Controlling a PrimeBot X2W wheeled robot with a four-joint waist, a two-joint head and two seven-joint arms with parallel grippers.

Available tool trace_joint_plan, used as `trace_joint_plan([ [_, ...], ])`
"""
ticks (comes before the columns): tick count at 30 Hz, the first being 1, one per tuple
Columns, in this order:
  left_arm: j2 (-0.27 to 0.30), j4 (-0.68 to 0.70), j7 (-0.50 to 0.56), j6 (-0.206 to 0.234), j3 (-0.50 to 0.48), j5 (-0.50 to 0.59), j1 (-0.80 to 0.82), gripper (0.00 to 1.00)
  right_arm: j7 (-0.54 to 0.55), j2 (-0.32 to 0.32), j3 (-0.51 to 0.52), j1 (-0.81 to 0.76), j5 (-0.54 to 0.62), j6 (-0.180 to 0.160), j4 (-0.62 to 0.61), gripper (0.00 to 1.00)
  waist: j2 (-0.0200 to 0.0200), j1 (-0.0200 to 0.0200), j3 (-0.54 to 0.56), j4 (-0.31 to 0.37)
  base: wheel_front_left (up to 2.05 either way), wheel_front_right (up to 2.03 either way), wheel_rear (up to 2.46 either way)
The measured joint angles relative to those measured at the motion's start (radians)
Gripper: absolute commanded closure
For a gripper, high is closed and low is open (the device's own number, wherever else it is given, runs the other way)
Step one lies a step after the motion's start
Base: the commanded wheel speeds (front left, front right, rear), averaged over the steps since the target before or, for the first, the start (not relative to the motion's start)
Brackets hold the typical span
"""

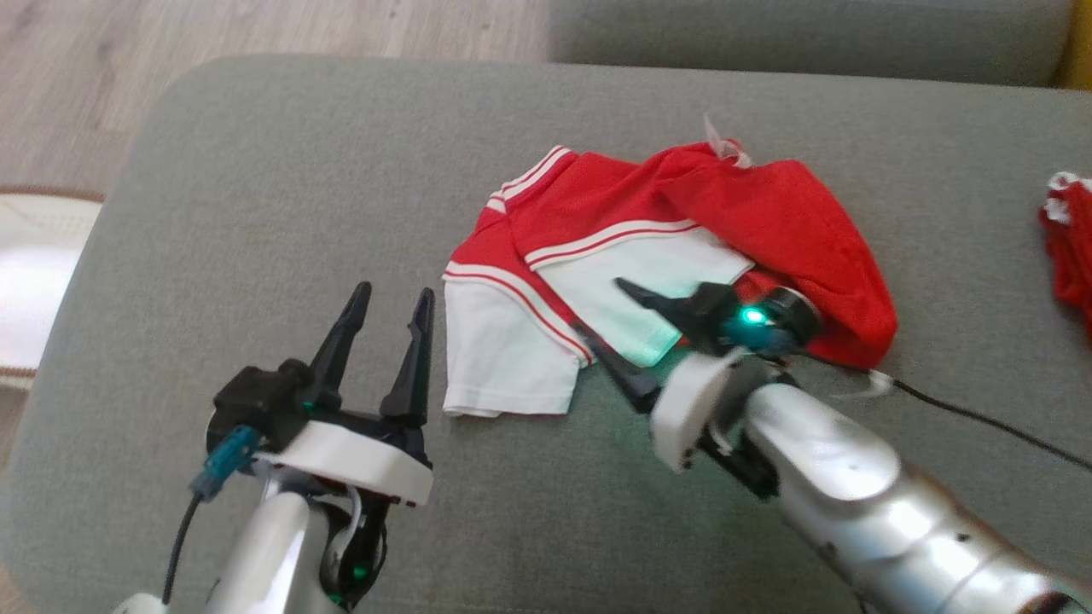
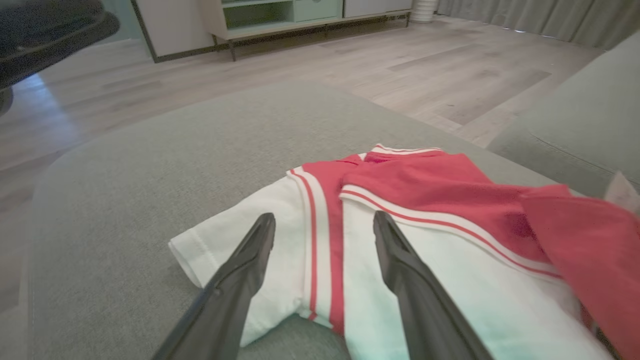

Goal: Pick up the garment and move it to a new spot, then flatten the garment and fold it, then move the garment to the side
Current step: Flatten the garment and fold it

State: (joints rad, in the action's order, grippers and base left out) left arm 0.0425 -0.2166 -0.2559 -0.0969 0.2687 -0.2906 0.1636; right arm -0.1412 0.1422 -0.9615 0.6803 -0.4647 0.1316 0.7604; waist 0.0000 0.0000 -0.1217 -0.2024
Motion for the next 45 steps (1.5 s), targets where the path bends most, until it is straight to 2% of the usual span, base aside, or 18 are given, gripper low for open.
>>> trace_joint_plan([
  [5,0.0,0.019,0.0,0.0,-0.023,0.0,-0.017,0.0,-0.058,0.051,0.15,-0.066,0.002,0.0,-0.021,0.0,0.0,0.0,0.03,0.032,0.0,0.0,0.0],
  [10,0.0,0.04,0.0,0.0,-0.027,0.0,-0.039,0.0,-0.1,0.058,0.429,-0.147,0.067,0.0,-0.099,0.0,0.0,0.0,0.045,0.067,0.0,0.0,0.0],
  [16,0.0,0.067,0.0,0.001,-0.047,0.001,-0.039,0.0,-0.109,-0.012,0.716,-0.328,0.178,0.0,-0.294,0.0,0.0,0.0,0.045,0.112,0.0,0.0,0.0],
  [21,0.0,0.08,0.0,0.001,-0.056,0.008,-0.04,0.0,-0.109,-0.063,0.823,-0.473,0.252,0.0,-0.428,0.0,0.0,0.0,0.042,0.141,0.0,0.0,0.0],
  [25,0.0,0.084,0.0,0.0,-0.057,0.008,-0.056,0.0,-0.109,-0.077,0.827,-0.532,0.276,0.0,-0.464,0.0,0.0,0.0,0.038,0.157,0.0,0.0,0.0],
  [33,0.0,0.083,0.0,0.0,-0.053,0.008,-0.07,0.0,-0.109,-0.082,0.796,-0.537,0.311,0.0,-0.496,0.0,0.0,0.0,0.025,0.152,0.0,0.0,0.0],
  [40,0.0,0.069,0.0,-0.004,-0.021,0.008,-0.053,0.0,-0.095,-0.058,0.589,-0.519,0.382,0.0,-0.431,0.0,0.0,0.0,-0.003,0.104,0.0,0.0,0.0],
  [45,0.0,0.054,0.0,-0.006,-0.019,0.007,-0.047,0.0,-0.07,-0.021,0.49,-0.46,0.41,0.0,-0.335,0.0,0.0,0.0,-0.023,0.064,0.0,0.0,0.0],
])
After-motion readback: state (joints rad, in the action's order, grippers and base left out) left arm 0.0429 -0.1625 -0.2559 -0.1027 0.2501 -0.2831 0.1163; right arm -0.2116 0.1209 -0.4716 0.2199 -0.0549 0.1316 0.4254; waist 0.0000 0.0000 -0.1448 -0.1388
